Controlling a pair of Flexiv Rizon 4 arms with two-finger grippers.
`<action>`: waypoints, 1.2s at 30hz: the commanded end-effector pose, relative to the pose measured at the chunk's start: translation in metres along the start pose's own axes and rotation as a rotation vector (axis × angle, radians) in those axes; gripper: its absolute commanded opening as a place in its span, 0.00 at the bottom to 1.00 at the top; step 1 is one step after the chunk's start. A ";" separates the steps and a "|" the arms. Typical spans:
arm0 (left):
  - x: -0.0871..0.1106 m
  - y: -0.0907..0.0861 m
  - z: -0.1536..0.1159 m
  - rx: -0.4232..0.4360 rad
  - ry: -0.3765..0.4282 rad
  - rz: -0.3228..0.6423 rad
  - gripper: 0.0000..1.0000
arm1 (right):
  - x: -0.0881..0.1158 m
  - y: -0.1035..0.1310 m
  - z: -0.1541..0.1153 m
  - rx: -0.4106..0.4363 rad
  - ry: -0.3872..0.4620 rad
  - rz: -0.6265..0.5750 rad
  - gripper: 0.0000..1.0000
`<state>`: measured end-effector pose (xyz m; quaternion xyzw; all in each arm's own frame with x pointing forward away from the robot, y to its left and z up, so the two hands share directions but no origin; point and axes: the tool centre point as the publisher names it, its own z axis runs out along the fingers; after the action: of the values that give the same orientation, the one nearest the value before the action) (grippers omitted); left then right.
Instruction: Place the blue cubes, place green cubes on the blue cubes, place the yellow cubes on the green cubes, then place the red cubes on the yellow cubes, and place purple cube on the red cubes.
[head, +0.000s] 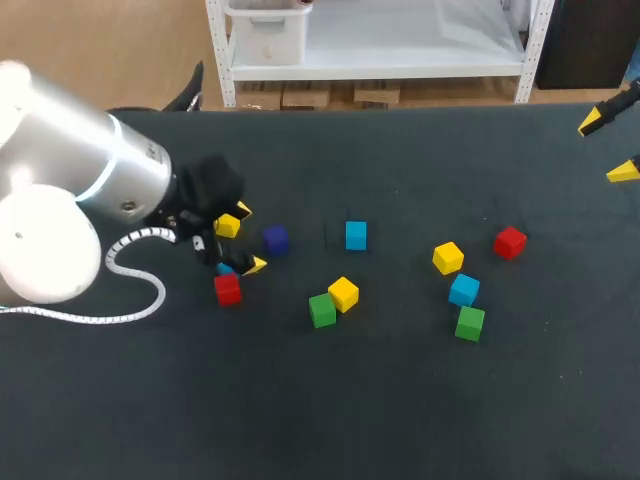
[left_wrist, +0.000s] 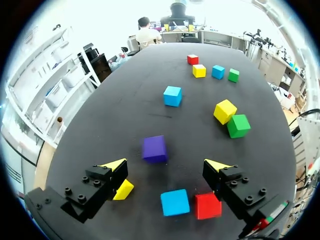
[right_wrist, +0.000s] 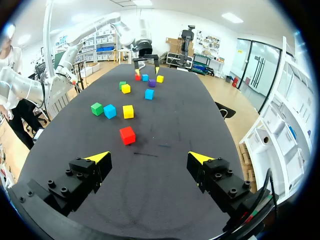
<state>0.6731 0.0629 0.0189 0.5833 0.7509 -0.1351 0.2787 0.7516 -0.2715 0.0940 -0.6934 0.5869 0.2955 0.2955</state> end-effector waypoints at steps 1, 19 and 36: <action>0.002 -0.003 0.010 0.000 0.003 -0.004 1.00 | -0.001 0.002 0.000 0.004 0.001 -0.001 1.00; 0.042 -0.002 -0.001 -0.032 0.094 -0.100 0.96 | -0.001 0.002 0.000 0.004 0.001 -0.001 1.00; 0.057 -0.014 -0.013 -0.015 0.108 -0.113 0.61 | -0.001 0.002 0.000 0.004 0.001 -0.001 1.00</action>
<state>0.6485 0.1099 -0.0055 0.5434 0.7986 -0.1124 0.2330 0.7516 -0.2715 0.0940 -0.6934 0.5869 0.2955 0.2955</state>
